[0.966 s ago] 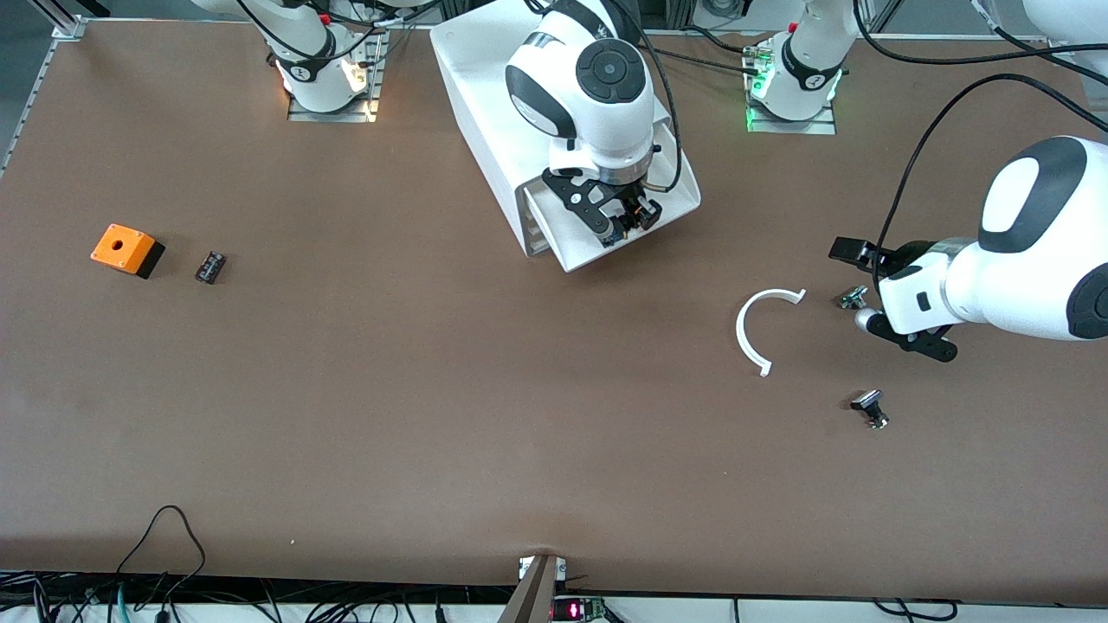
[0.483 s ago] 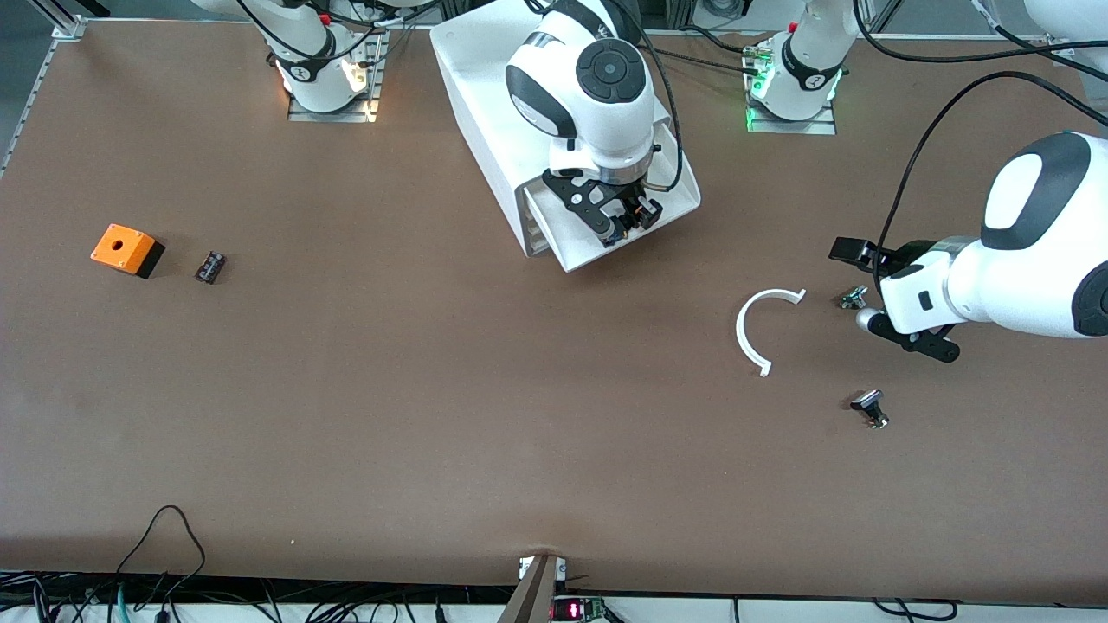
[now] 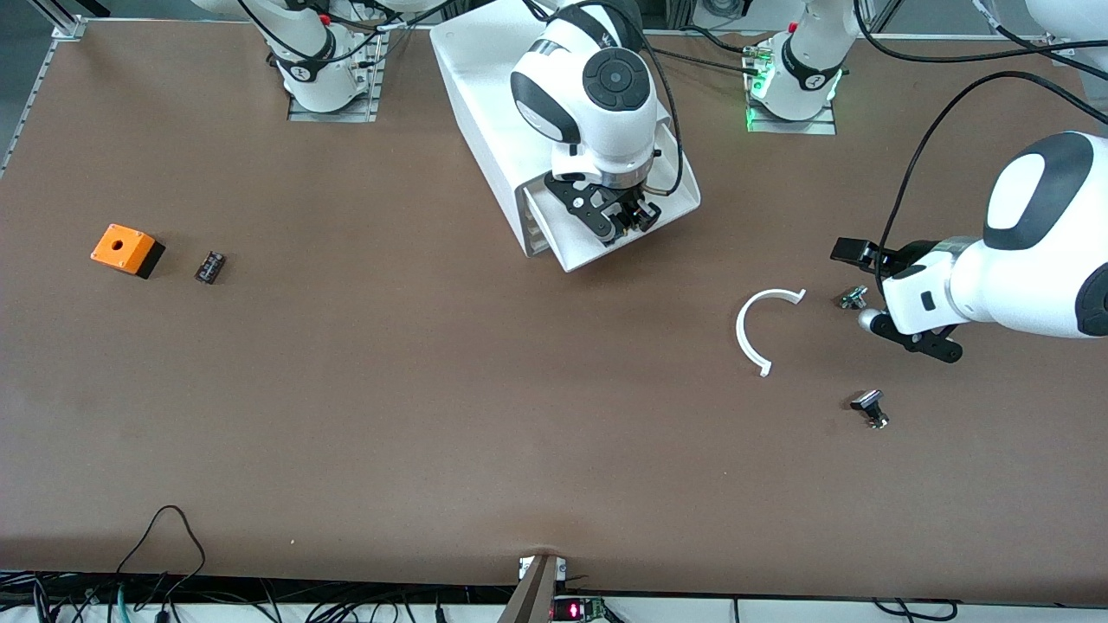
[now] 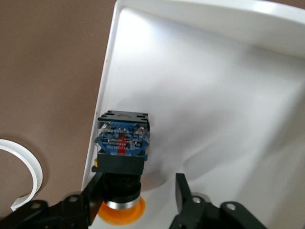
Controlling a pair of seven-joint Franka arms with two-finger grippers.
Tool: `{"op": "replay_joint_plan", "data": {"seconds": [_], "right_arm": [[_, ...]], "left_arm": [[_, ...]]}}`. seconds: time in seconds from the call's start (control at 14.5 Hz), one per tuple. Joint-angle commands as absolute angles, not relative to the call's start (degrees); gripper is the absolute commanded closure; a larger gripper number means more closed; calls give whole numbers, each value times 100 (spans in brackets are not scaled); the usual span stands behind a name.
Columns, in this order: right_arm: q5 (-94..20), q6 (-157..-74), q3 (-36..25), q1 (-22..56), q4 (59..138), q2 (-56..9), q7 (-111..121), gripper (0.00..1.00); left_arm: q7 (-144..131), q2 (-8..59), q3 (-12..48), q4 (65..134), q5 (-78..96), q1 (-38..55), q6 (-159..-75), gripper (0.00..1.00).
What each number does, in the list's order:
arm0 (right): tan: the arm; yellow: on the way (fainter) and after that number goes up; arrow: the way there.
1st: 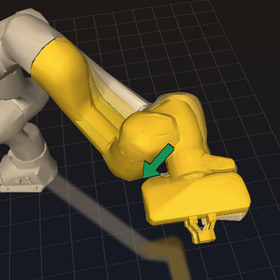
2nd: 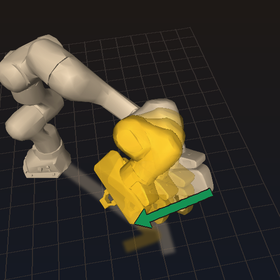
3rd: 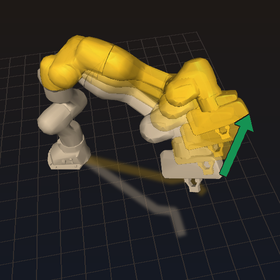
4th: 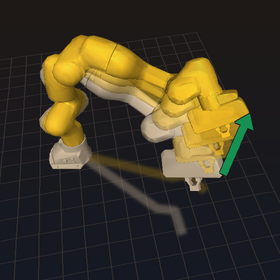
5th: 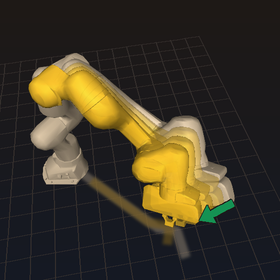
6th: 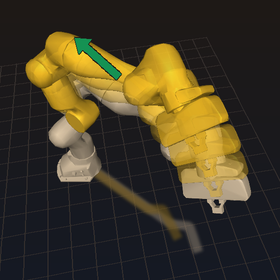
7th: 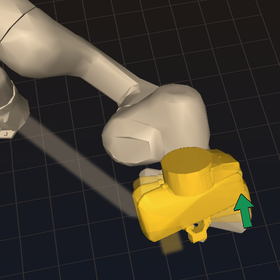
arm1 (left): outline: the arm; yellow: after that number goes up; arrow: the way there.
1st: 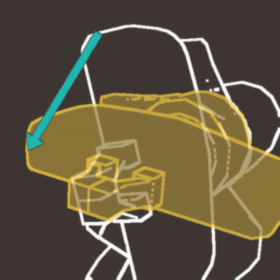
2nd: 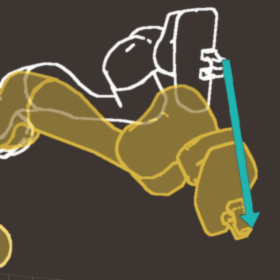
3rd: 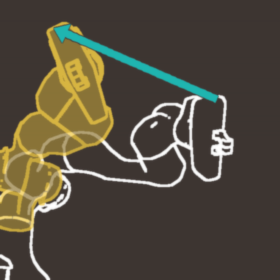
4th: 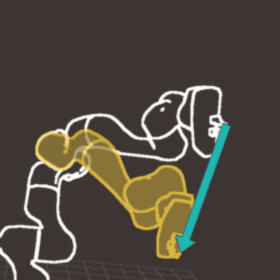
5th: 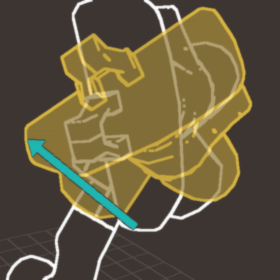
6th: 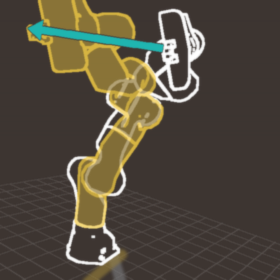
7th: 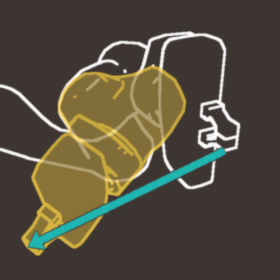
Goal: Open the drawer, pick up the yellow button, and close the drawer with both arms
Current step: 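Lift the yellow button out of the drawer with the right gripper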
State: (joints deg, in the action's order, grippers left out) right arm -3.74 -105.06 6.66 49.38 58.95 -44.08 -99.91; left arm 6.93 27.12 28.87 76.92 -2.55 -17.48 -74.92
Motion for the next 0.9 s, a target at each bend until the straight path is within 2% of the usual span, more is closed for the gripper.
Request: {"op": "replay_joint_plan", "data": {"seconds": [0.0, 0.07, 0.14, 0.48, 0.83], "right_arm": [[-281, -10485, 642, 5027, 5906, -4368, -9932, 78], [-281, -10477, 633, 5027, 5898, -4351, -9914, 97], [-281, -10433, 624, 5019, 5871, -4333, -9905, 100], [-290, -10310, 589, 4896, 5731, -4062, -9783, 100], [-334, -9898, 607, 4203, 5730, -3437, -8293, 100]], "left_arm": [[624, 2769, 2927, 7523, -439, -1705, -7400, 0], [589, 2777, 2927, 7532, -448, -1696, -7400, 0], [528, 2777, 2935, 7550, -457, -1696, -7400, 0], [519, 2769, 2953, 7550, -448, -1714, -7392, 0], [301, 2769, 2988, 7559, -387, -1679, -7418, 0]]}}
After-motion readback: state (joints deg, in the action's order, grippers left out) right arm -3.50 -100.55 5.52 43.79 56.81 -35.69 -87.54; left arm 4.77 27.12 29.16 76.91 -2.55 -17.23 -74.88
